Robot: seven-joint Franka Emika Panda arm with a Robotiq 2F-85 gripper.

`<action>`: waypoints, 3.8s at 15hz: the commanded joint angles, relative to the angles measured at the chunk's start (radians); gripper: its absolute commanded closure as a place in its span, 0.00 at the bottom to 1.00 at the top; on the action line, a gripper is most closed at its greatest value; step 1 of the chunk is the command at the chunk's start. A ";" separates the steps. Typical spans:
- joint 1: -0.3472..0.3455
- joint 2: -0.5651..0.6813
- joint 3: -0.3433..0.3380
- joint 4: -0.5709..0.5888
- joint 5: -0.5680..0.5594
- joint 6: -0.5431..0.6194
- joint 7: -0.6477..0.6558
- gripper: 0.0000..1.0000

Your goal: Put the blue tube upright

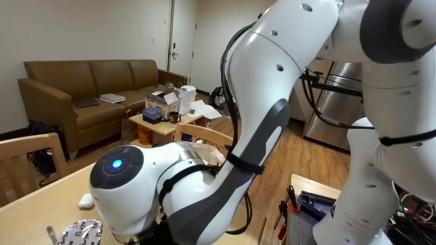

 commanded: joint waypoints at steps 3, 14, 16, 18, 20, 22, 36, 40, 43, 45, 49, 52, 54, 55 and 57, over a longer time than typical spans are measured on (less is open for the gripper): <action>-0.052 -0.016 0.054 -0.061 0.288 0.039 -0.277 0.00; -0.002 -0.031 -0.002 -0.064 0.309 -0.134 -0.732 0.00; 0.004 -0.034 -0.013 -0.069 0.274 -0.092 -0.802 0.00; 0.019 -0.037 -0.023 -0.045 0.277 -0.244 -0.822 0.00; 0.031 -0.053 -0.025 -0.075 0.202 -0.208 -0.880 0.00; 0.043 -0.042 -0.033 -0.083 0.124 -0.155 -0.903 0.00; 0.193 0.029 -0.227 -0.127 -0.068 0.252 -0.602 0.00; 0.251 0.072 -0.299 -0.118 -0.100 0.431 -0.588 0.00; 0.312 0.102 -0.366 -0.121 -0.084 0.504 -0.621 0.00; 0.357 0.125 -0.411 -0.118 -0.066 0.534 -0.638 0.00; 0.433 0.169 -0.482 -0.113 -0.041 0.592 -0.682 0.00; 0.433 0.173 -0.487 -0.136 0.029 0.597 -0.726 0.00; 0.429 0.153 -0.492 -0.156 0.083 0.574 -0.769 0.00; 0.433 0.149 -0.502 -0.161 0.111 0.565 -0.779 0.00; 0.425 0.142 -0.508 -0.168 0.157 0.561 -0.807 0.00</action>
